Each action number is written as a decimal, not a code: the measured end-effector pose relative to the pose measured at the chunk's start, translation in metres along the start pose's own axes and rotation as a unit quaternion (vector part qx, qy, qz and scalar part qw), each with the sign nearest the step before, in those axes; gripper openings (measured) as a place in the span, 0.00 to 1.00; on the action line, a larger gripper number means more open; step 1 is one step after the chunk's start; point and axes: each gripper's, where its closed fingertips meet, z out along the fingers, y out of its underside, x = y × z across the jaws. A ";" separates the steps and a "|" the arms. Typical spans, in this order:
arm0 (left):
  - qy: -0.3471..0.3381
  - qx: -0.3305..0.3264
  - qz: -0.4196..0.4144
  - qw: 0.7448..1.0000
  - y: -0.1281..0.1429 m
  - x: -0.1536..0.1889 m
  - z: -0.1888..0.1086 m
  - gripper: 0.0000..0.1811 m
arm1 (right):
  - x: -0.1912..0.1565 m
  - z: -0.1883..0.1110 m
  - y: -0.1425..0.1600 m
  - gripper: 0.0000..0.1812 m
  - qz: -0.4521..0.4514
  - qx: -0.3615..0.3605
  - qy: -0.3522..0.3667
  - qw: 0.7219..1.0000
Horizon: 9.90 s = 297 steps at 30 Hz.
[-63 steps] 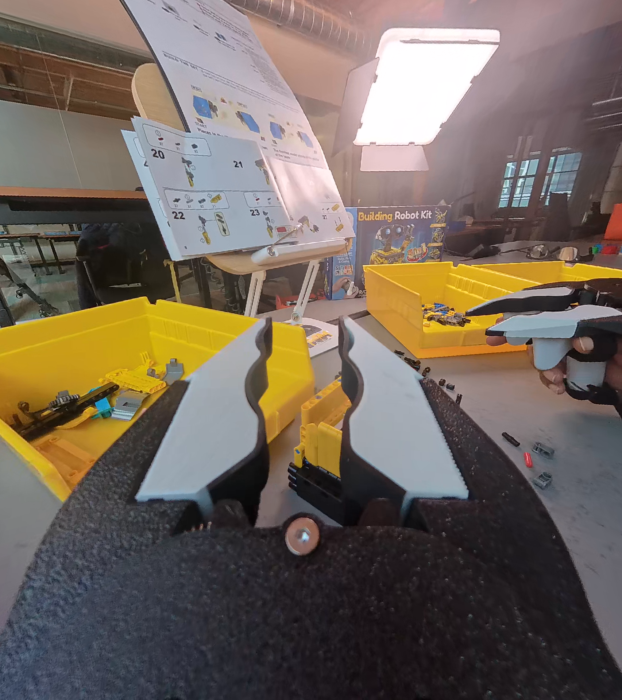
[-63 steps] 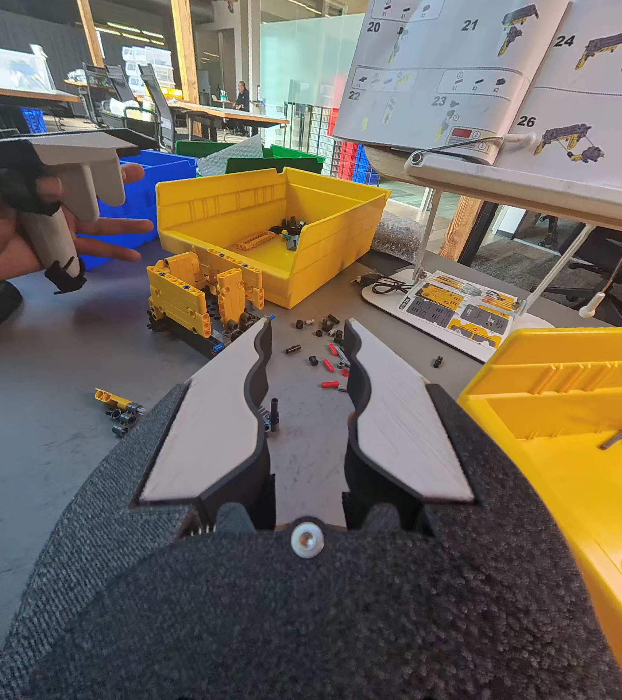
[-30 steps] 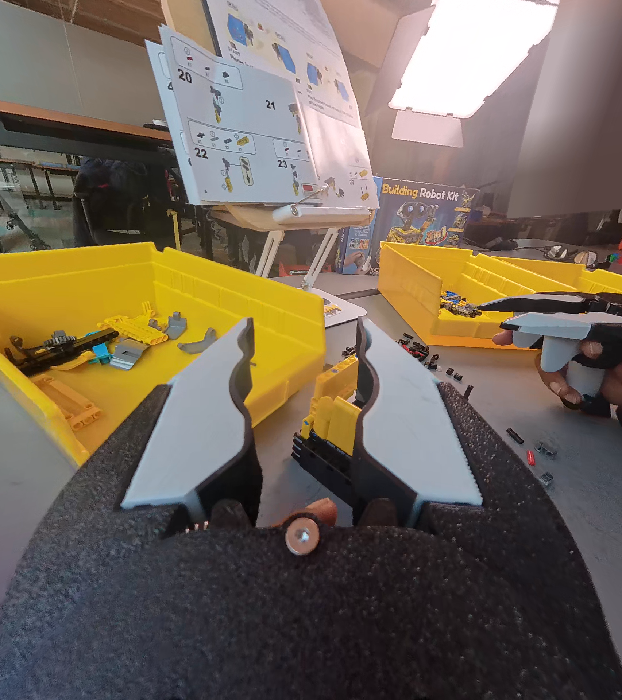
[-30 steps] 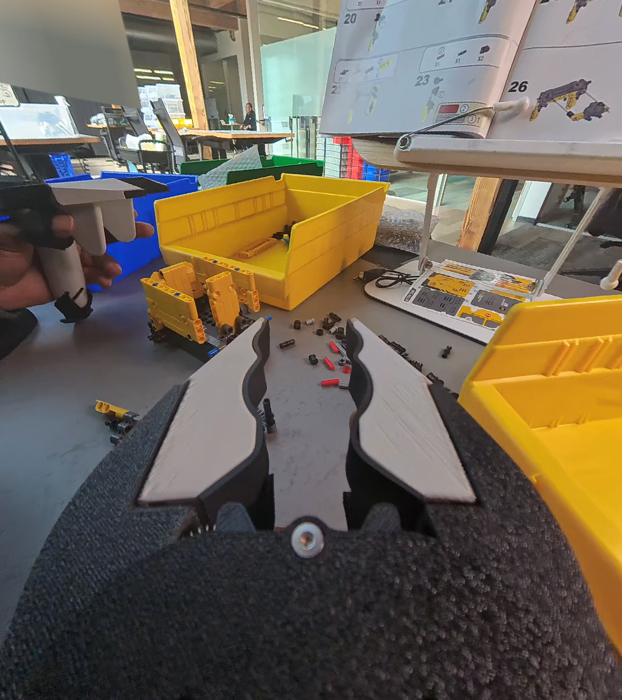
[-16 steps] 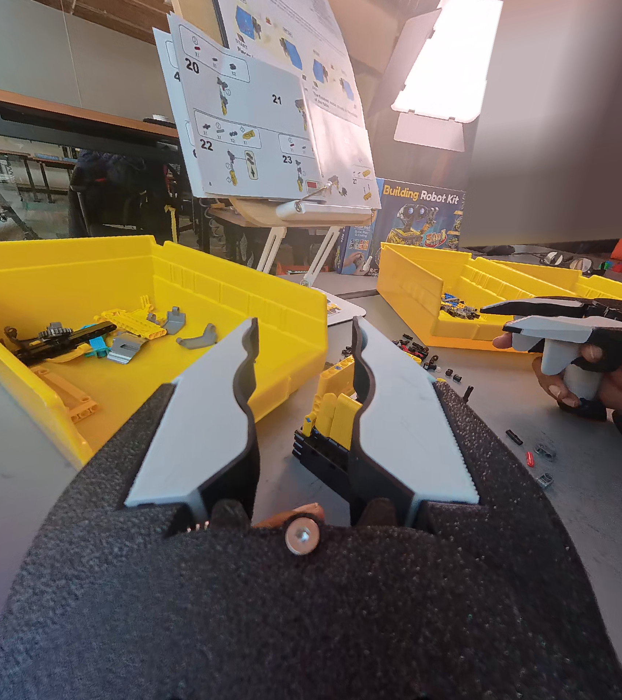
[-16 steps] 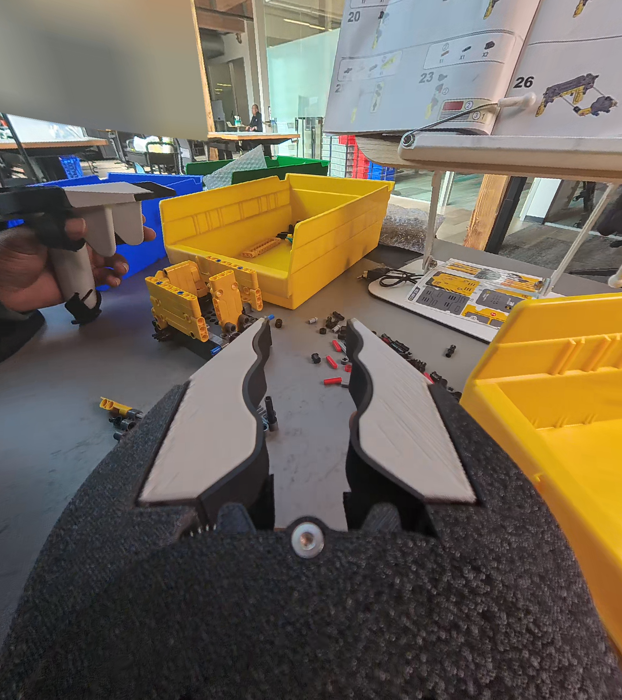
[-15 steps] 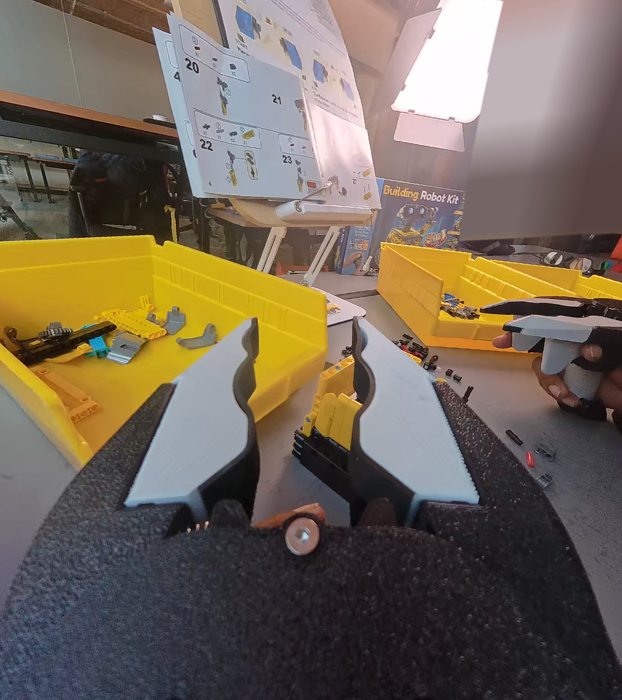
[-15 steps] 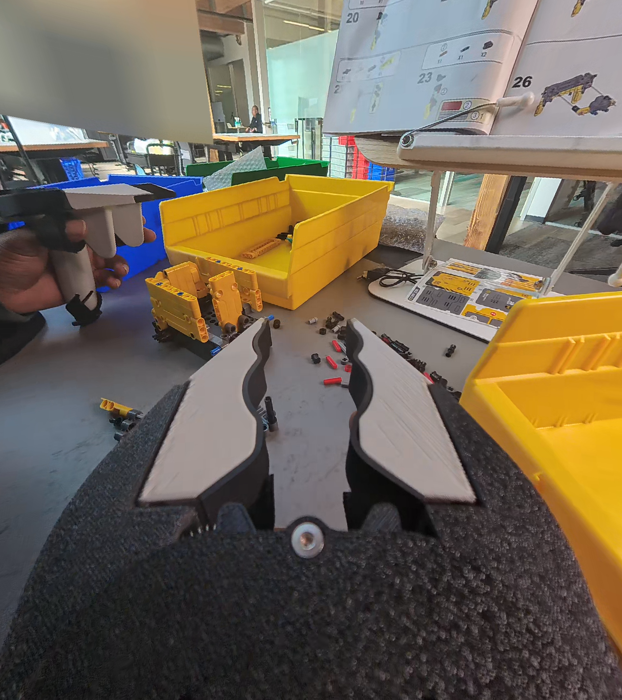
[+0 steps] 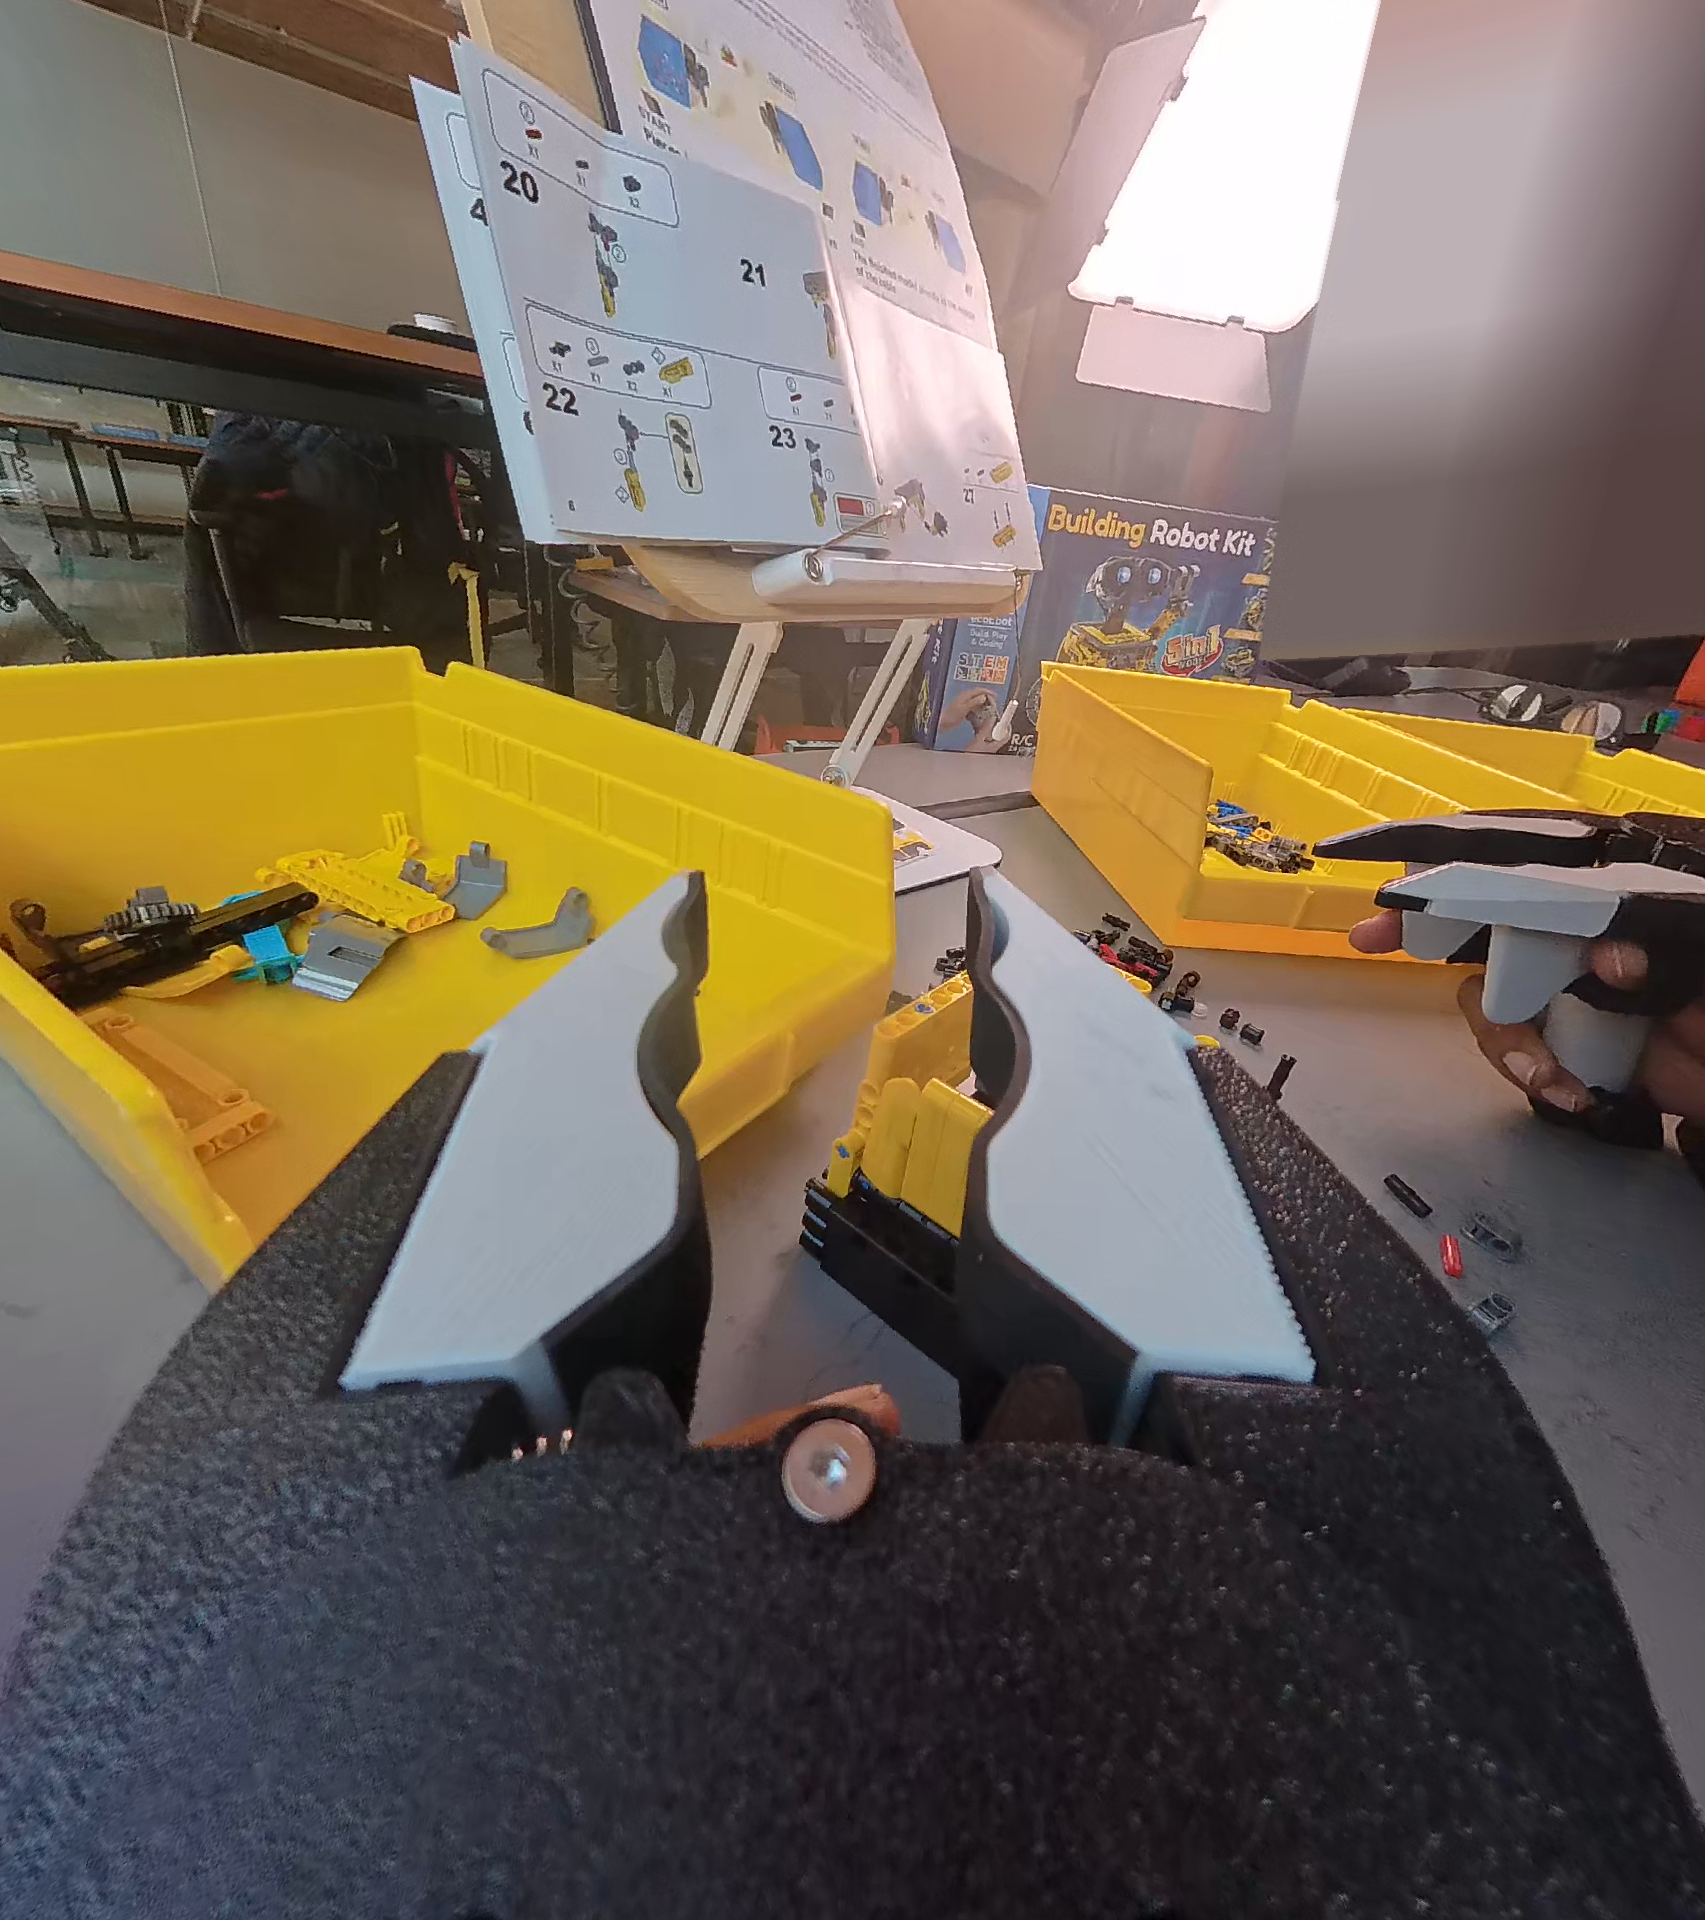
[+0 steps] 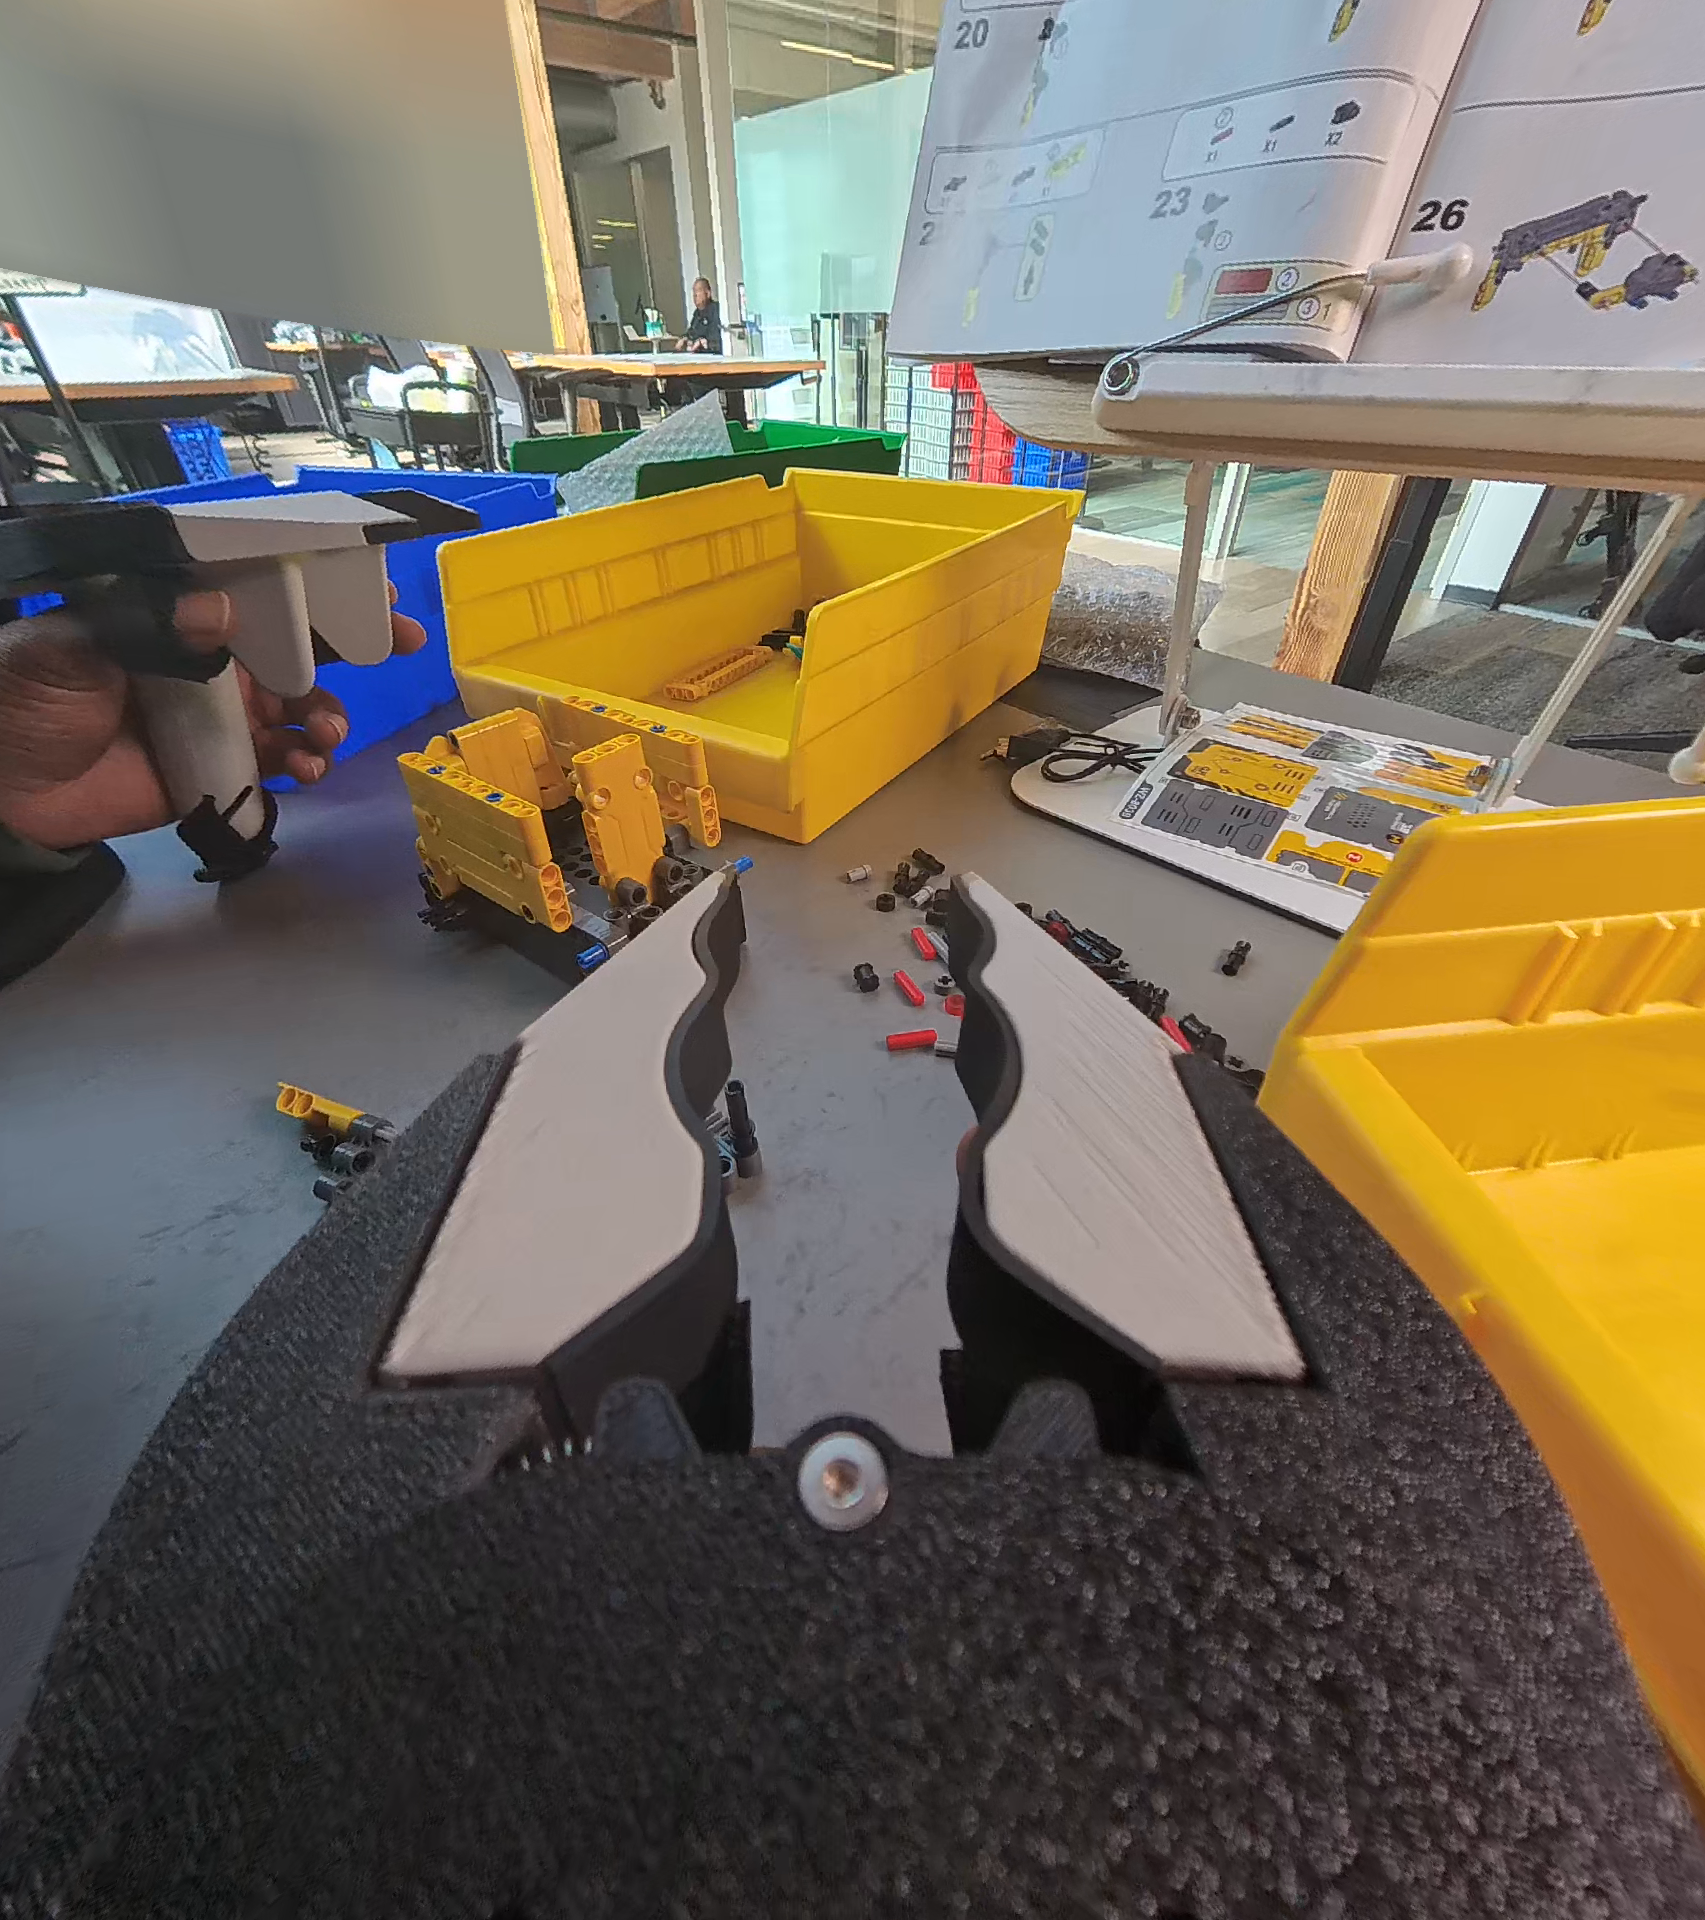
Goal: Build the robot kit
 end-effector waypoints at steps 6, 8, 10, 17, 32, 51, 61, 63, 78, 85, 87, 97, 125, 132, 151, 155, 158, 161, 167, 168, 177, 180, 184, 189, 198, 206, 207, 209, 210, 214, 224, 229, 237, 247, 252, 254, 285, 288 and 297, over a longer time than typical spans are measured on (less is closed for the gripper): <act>0.002 -0.008 0.014 1.000 0.001 0.002 0.001 0.26 | 0.000 0.000 0.002 0.21 -0.018 -0.009 0.004 1.000; 0.003 -0.011 0.021 1.000 0.002 0.004 0.001 0.26 | 0.000 0.000 0.003 0.21 -0.027 -0.013 0.006 1.000; 0.004 -0.012 0.028 1.000 0.001 0.005 0.001 0.26 | -0.001 0.000 0.003 0.21 -0.034 -0.015 0.007 0.999; 0.016 -0.011 0.056 0.998 -0.004 0.014 0.000 0.28 | -0.001 -0.004 -0.002 0.21 -0.042 -0.010 0.012 0.999; 0.036 -0.047 0.083 0.995 0.003 0.032 0.002 0.26 | -0.007 -0.004 0.014 0.18 -0.071 -0.075 0.007 0.995; 0.281 -0.176 0.163 0.929 0.072 0.145 -0.005 0.17 | -0.081 -0.043 0.091 0.14 -0.142 -0.318 -0.230 0.909; 0.293 -0.197 0.167 0.920 0.082 0.151 -0.004 0.17 | -0.107 -0.031 0.076 0.12 -0.166 -0.288 -0.245 0.911; 0.295 -0.201 0.167 0.919 0.083 0.151 -0.004 0.17 | -0.115 -0.026 0.081 0.10 -0.189 -0.298 -0.248 0.902; 0.306 -0.212 0.184 0.910 0.088 0.158 -0.008 0.16 | -0.123 -0.016 0.093 0.04 -0.170 -0.324 -0.255 0.895; 0.339 -0.172 0.093 0.920 0.064 0.168 -0.013 0.17 | -0.133 -0.004 0.028 0.04 -0.037 -0.149 -0.266 0.952; 0.352 -0.155 0.065 0.921 0.055 0.171 -0.015 0.17 | -0.137 -0.005 0.010 0.04 0.024 -0.100 -0.284 0.953; 0.390 -0.092 0.040 0.915 0.029 0.185 -0.025 0.17 | -0.161 -0.012 -0.013 0.04 0.212 -0.061 -0.392 0.893; 0.483 -0.058 0.026 0.873 0.017 0.211 -0.051 0.11 | -0.179 -0.027 -0.026 0.04 0.316 -0.050 -0.493 0.809; 0.479 -0.063 0.029 0.875 0.020 0.213 -0.048 0.09 | -0.179 -0.028 -0.028 0.04 0.327 -0.049 -0.497 0.802; 0.469 -0.064 0.044 0.880 0.022 0.210 -0.046 0.05 | -0.176 -0.028 -0.029 0.04 0.357 -0.053 -0.503 0.785; 0.465 -0.068 0.045 0.882 0.022 0.208 -0.045 0.05 | -0.174 -0.027 -0.028 0.04 0.356 -0.053 -0.497 0.789; 0.452 -0.071 0.034 0.888 0.020 0.203 -0.042 0.05 | -0.169 -0.024 -0.032 0.07 0.322 -0.030 -0.475 0.819; 0.441 -0.085 0.014 0.893 0.022 0.196 -0.037 0.05 | -0.161 -0.018 -0.033 0.08 0.230 0.005 -0.416 0.880; 0.435 -0.114 -0.019 0.893 0.029 0.192 -0.032 0.05 | -0.156 -0.011 -0.023 0.08 -0.008 0.026 -0.299 0.954; 0.432 -0.116 -0.024 0.894 0.030 0.191 -0.031 0.05 | -0.155 -0.011 -0.024 0.08 -0.027 0.031 -0.286 0.957; 0.464 -0.135 -0.089 0.871 0.031 0.195 -0.035 0.04 | -0.163 -0.018 -0.023 0.03 -0.096 0.037 -0.288 0.952; 0.471 -0.138 -0.107 0.864 0.030 0.196 -0.035 0.05 | -0.163 -0.019 -0.023 0.03 -0.101 0.038 -0.289 0.951; 0.475 -0.126 -0.135 0.860 0.023 0.192 -0.035 0.05 | -0.158 -0.018 -0.022 0.04 -0.093 0.035 -0.283 0.954; 0.469 -0.127 -0.141 0.863 0.023 0.190 -0.033 0.04 | -0.160 -0.014 -0.018 0.10 -0.101 0.024 -0.271 0.957; 0.462 -0.127 -0.133 0.868 0.026 0.191 -0.031 0.05 | -0.158 -0.012 -0.022 0.04 -0.132 0.032 -0.241 0.961; 0.425 -0.088 -0.155 0.887 0.014 0.176 -0.015 0.03 | -0.125 -0.012 -0.050 0.04 -0.041 0.082 -0.211 0.973; 0.421 -0.084 -0.159 0.889 0.012 0.175 -0.014 0.04 | -0.119 -0.014 -0.056 0.04 -0.021 0.094 -0.207 0.974; 0.415 -0.079 -0.162 0.892 0.011 0.172 -0.013 0.06 | -0.109 -0.017 -0.065 0.04 0.024 0.114 -0.208 0.971; 0.416 -0.077 -0.165 0.891 0.010 0.172 -0.013 0.07 | -0.105 -0.018 -0.067 0.04 0.043 0.120 -0.210 0.969; 0.417 -0.073 -0.178 0.888 0.007 0.172 -0.013 0.09 | -0.100 -0.020 -0.069 0.04 0.082 0.129 -0.221 0.963; 0.442 -0.053 -0.209 0.871 -0.002 0.179 -0.016 0.08 | -0.143 -0.009 -0.049 0.04 0.060 0.091 -0.283 0.953; 0.455 -0.051 -0.189 0.869 -0.002 0.186 -0.020 0.06 | -0.146 -0.010 -0.053 0.04 0.075 0.100 -0.288 0.949; 0.452 -0.044 -0.181 0.873 -0.003 0.187 -0.019 0.03 | -0.148 -0.007 -0.049 0.04 0.079 0.089 -0.290 0.949; 0.450 -0.043 -0.184 0.873 -0.001 0.186 -0.018 0.03 | -0.147 -0.007 -0.048 0.04 0.141 0.073 -0.314 0.936; 0.447 -0.036 -0.187 0.874 -0.003 0.185 -0.017 0.04 | -0.148 -0.006 -0.050 0.04 0.160 0.076 -0.317 0.932; 0.444 -0.035 -0.186 0.876 -0.003 0.184 -0.016 0.03 | -0.147 -0.005 -0.049 0.04 0.161 0.074 -0.315 0.932; 0.379 -0.162 -0.131 0.902 0.043 0.156 -0.012 0.03 | -0.091 -0.022 0.097 0.05 -0.222 -0.410 -0.352 0.811; 0.378 -0.164 -0.133 0.902 0.042 0.155 -0.012 0.03 | -0.092 -0.021 0.101 0.04 -0.220 -0.416 -0.352 0.809; 0.375 -0.174 -0.128 0.901 0.045 0.158 -0.013 0.03 | -0.094 -0.021 0.101 0.01 -0.229 -0.404 -0.324 0.824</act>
